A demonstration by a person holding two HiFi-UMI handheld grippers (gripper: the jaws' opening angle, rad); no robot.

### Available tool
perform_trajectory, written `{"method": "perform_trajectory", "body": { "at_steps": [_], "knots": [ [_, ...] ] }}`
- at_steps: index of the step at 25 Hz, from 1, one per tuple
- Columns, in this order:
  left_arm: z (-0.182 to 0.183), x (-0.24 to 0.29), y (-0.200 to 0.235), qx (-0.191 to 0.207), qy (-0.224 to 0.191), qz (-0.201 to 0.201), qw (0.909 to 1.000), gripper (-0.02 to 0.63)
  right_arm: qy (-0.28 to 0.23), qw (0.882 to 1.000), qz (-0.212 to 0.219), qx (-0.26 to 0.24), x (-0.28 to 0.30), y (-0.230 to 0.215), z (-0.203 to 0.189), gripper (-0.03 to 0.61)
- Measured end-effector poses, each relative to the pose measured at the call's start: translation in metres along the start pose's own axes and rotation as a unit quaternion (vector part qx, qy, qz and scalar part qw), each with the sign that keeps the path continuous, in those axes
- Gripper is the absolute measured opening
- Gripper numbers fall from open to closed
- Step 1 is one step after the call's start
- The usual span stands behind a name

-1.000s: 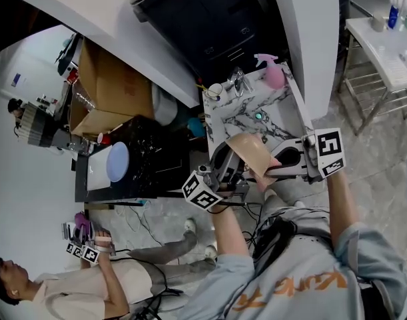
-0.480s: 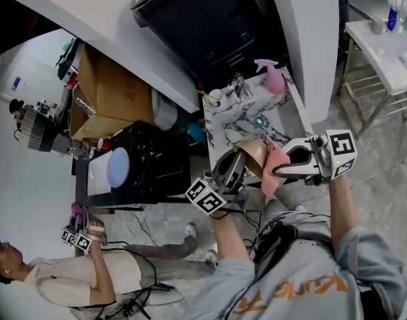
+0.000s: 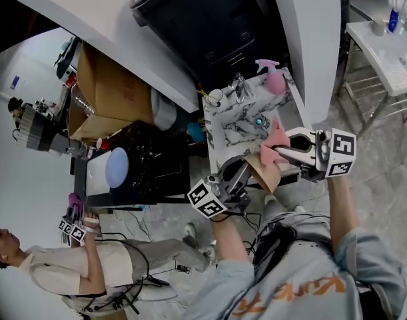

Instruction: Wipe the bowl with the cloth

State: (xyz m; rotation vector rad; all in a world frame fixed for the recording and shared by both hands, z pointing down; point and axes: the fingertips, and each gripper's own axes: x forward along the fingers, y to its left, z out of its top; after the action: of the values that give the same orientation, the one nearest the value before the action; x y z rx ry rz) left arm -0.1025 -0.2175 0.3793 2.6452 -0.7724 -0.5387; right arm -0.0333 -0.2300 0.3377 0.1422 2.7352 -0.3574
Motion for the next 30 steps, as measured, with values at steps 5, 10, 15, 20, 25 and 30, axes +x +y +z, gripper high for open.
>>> {"method": "perform_trajectory", "body": {
  "at_steps": [5, 10, 15, 20, 25, 30],
  "knots": [
    [0.007, 0.0, 0.001, -0.004, -0.026, -0.004, 0.9997, 0.031, 0.043, 0.999, -0.025, -0.005, 0.007, -0.009, -0.02, 0.049],
    [0.018, -0.001, 0.004, -0.006, -0.047, 0.0, 0.9989, 0.031, 0.082, 0.996, -0.035, -0.006, 0.014, -0.014, -0.035, 0.049],
    [0.029, -0.008, 0.015, -0.003, -0.069, 0.029, 0.9972, 0.031, 0.113, 0.993, -0.027, -0.004, 0.018, -0.013, -0.046, 0.049],
    [0.026, -0.018, 0.032, -0.009, -0.068, 0.084, 0.9941, 0.031, 0.131, 0.991, -0.008, -0.001, 0.015, -0.006, -0.054, 0.049],
    [0.013, -0.022, 0.039, -0.005, -0.036, 0.106, 0.9937, 0.031, 0.072, 0.997, 0.002, 0.015, 0.007, -0.005, -0.036, 0.049],
    [0.008, -0.024, 0.045, 0.002, -0.023, 0.136, 0.9904, 0.031, 0.044, 0.998, -0.043, 0.003, 0.001, -0.016, -0.026, 0.049]
  ]
}}
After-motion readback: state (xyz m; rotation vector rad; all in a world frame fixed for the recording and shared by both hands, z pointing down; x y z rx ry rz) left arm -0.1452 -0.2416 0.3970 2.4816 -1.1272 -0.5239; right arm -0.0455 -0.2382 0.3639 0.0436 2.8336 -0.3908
